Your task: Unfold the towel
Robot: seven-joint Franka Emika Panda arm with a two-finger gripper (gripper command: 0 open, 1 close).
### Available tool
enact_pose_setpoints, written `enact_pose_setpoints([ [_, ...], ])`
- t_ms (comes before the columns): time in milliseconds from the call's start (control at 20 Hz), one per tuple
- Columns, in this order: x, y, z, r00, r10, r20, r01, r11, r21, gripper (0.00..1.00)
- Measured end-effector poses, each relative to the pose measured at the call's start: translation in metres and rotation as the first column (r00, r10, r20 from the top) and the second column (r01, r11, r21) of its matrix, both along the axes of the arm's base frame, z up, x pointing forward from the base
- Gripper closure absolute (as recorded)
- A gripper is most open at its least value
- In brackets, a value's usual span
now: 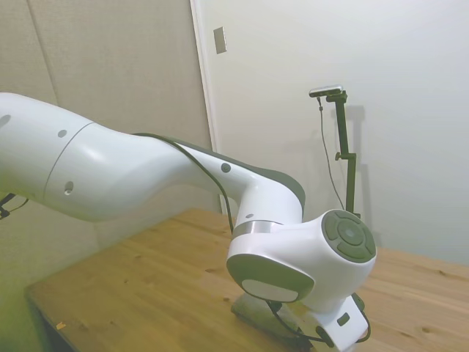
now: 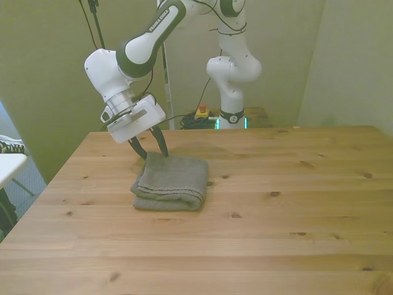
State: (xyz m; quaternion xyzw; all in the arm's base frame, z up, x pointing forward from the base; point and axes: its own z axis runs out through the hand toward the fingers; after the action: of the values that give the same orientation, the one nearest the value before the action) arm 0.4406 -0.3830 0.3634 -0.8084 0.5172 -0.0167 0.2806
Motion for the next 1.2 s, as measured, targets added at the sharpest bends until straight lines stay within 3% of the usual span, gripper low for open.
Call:
enact_pose_setpoints([
  [850, 0.000, -0.001, 0.004, 1.000, 0.006, 0.022, -0.006, 1.000, 0.003, 1.00],
  [1200, -0.003, 0.027, 0.072, 0.990, 0.068, 0.122, -0.067, 0.998, -0.012, 1.00],
])
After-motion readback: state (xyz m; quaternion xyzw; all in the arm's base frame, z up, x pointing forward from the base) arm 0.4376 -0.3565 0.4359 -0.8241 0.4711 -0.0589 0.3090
